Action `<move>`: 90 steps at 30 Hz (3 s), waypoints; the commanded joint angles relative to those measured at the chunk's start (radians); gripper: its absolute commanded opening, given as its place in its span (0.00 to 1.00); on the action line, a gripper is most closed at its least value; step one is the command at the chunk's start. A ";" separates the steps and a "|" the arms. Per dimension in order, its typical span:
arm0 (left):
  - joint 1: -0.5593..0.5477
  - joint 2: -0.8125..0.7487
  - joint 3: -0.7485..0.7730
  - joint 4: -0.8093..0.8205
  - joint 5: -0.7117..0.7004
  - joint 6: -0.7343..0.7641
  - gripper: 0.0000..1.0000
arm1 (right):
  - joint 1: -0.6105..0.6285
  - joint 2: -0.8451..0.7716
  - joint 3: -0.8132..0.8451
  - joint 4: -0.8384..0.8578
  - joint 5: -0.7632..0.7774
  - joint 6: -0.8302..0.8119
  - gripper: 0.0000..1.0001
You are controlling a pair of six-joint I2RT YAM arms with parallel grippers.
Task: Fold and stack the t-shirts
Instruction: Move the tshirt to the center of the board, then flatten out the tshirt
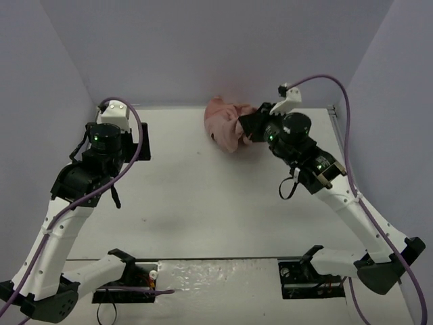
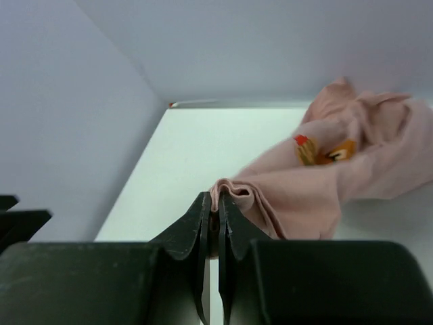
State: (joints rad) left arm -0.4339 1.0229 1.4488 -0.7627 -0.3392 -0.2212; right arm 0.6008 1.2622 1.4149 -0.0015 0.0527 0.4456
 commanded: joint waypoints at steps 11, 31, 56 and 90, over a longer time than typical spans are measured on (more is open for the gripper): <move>-0.008 0.134 -0.130 0.067 0.212 -0.218 0.97 | 0.123 -0.203 -0.425 -0.341 0.392 0.190 0.75; -0.009 0.909 0.171 0.392 0.285 -0.455 0.61 | -0.325 0.649 0.167 -0.268 0.066 -0.097 0.57; -0.011 1.288 0.456 0.339 0.229 -0.401 0.00 | -0.271 0.953 0.355 -0.229 0.144 -0.078 0.36; 0.258 1.376 0.980 0.154 0.125 -0.030 0.06 | -0.305 -0.267 -0.729 -0.412 0.265 0.300 0.24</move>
State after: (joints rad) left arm -0.1810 2.4909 2.3877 -0.5885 -0.2106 -0.2832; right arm 0.2779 1.0587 0.6669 -0.3719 0.3137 0.6473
